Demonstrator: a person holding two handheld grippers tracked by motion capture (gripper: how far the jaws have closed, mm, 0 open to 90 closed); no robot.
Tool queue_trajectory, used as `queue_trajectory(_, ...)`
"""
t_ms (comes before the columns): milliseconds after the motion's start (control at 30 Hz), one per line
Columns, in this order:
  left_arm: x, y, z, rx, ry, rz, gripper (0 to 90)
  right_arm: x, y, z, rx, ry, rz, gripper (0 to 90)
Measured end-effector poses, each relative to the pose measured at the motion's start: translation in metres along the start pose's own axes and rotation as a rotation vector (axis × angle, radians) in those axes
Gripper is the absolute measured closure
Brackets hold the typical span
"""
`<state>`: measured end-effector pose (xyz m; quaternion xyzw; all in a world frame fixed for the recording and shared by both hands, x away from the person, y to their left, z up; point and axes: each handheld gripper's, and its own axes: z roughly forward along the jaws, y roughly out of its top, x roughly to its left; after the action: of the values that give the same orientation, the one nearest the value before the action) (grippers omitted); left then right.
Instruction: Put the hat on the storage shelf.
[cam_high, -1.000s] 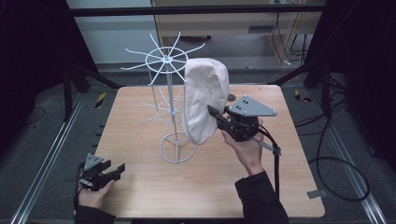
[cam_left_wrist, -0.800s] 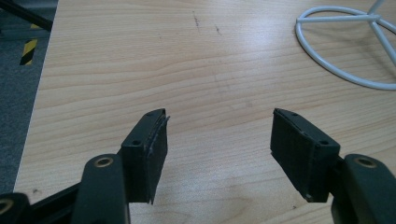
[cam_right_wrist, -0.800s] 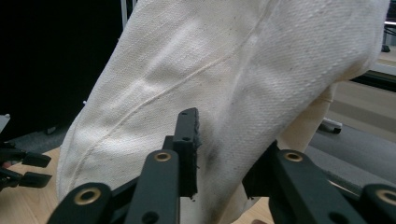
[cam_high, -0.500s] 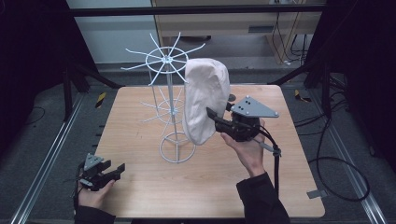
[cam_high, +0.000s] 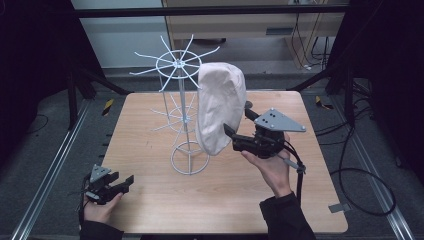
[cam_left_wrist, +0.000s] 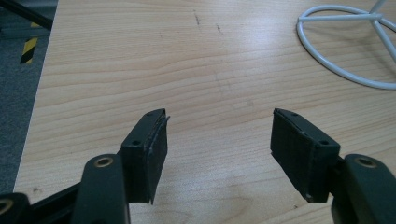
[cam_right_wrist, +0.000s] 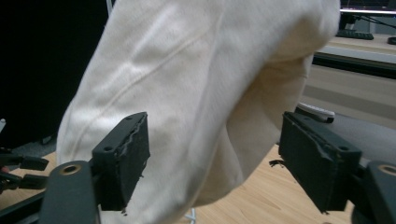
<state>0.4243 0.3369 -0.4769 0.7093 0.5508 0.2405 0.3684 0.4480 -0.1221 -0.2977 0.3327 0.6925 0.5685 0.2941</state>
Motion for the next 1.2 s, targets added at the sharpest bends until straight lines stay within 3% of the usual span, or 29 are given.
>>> queue_trajectory(233,0.000,0.000,0.000,0.001,0.003,0.003,36.0,-0.005,-0.017,-0.007,0.018,0.014,0.018,17.6)
queue_trajectory(633,-0.001,0.000,-0.001,-0.005,0.006,0.007,36.4,-0.019,-0.070,-0.024,0.093,0.013,0.073,12.2)
queue_trajectory(833,-0.001,0.001,-0.003,-0.013,0.006,0.004,40.6,-0.028,-0.100,-0.031,0.162,-0.019,0.082,13.0)
queue_trajectory(1200,-0.002,0.002,-0.005,-0.015,-0.019,0.009,51.7,-0.042,-0.134,-0.031,0.239,-0.071,0.101,14.4)
